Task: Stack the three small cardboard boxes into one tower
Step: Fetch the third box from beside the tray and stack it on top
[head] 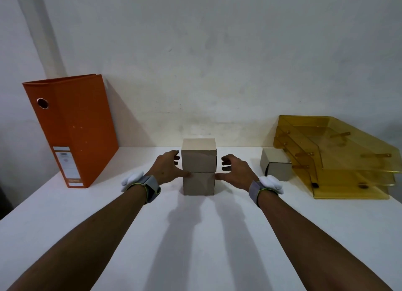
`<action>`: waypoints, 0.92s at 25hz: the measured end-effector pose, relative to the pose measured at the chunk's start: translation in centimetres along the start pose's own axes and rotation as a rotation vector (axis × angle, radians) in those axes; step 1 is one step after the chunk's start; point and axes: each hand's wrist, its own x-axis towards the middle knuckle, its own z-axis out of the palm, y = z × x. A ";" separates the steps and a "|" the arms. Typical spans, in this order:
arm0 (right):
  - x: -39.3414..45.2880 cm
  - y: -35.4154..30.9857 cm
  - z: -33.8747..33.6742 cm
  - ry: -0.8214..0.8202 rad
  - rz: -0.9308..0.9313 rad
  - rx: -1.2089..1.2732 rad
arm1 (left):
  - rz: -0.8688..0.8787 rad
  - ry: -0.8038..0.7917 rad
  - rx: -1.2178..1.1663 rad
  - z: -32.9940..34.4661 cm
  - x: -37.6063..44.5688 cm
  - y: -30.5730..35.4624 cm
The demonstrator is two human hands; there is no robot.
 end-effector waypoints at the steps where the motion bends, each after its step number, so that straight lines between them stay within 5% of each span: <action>1: 0.0 0.1 -0.5 0.005 0.005 -0.011 | 0.008 0.001 0.006 -0.6 0.2 0.4; 11: 0.4 0.2 -6.7 0.071 0.023 -0.250 | 0.178 -0.011 0.181 -4.2 2.0 6.3; 23: 1.1 5.1 -10.0 0.455 0.171 -0.284 | 0.359 -0.024 0.314 2.6 5.4 15.9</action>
